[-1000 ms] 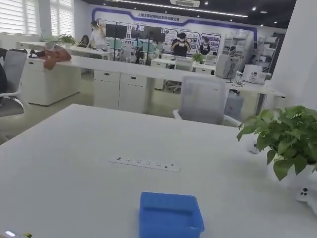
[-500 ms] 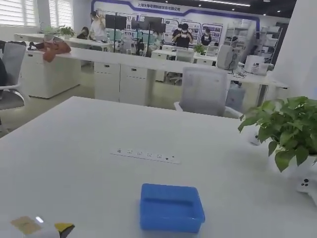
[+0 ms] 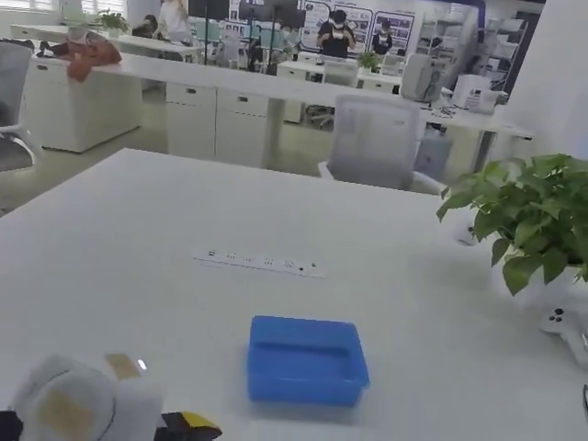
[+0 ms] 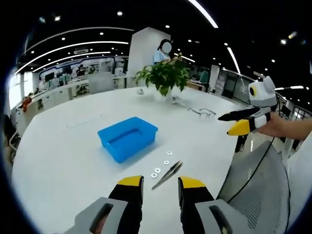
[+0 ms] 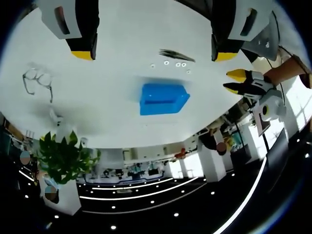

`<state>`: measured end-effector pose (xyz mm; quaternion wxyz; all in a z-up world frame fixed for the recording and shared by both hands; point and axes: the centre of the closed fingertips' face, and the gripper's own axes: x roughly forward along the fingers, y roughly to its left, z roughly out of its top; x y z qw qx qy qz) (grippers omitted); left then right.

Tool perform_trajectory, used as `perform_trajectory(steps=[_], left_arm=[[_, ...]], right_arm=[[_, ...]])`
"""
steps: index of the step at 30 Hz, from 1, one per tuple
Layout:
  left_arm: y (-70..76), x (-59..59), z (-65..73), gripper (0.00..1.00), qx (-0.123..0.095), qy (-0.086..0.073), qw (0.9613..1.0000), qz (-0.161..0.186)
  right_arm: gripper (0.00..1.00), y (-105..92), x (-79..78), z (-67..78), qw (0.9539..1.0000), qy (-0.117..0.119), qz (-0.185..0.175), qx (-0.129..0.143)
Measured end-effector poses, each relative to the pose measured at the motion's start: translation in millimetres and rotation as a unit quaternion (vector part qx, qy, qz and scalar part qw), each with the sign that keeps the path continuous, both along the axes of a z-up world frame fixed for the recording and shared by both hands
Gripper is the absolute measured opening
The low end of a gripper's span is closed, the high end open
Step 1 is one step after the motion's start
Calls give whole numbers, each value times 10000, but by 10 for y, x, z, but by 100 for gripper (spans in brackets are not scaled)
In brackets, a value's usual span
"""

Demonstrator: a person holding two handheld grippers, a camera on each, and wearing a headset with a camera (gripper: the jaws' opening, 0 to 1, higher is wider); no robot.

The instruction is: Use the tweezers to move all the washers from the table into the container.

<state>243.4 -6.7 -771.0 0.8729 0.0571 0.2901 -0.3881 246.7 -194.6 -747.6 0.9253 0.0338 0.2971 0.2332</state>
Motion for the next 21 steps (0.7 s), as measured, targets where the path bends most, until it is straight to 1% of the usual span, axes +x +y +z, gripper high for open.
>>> perform_trajectory(steps=[1,2,4,6,7,9,11,13,14,16,19,21], left_arm=[[-23,-2,-47,24,-15,108,9999,-57],[-59,-16,-115,23,-2,238,9995,-215],[-96,12,-178,24,-13,205,9992,-355],[-115,33,-291,23,107,263,9984,-488],[-120,50,-349,22,218,238,9978,-571],[-134,92,-435,19,344,182,9966,-726],[-146,134,-498,16,385,204,9962,-753],[-167,180,-590,15,359,298,9956,-819],[-166,201,-650,15,387,337,9950,-858],[-160,239,-738,13,476,337,9939,-941],[-172,268,-796,12,544,305,9927,-1036],[-200,263,-845,11,561,354,9911,-1155]], right_arm=[[97,0,8,-7,10000,17,3,1],[97,1,11,-18,10000,33,13,-9],[97,7,12,-56,9999,101,50,-48],[96,16,4,-91,9998,172,109,-81],[96,23,-5,-102,9996,207,137,-107],[96,25,-12,-119,9995,246,168,-141],[96,35,-17,-149,9992,316,196,-145],[96,47,-21,-178,9989,372,228,-161],[96,54,-23,-197,9987,405,250,-192],[96,65,-25,-210,9984,435,281,-211],[96,74,-19,-224,9982,473,306,-223],[96,88,-17,-237,9980,507,316,-202]])
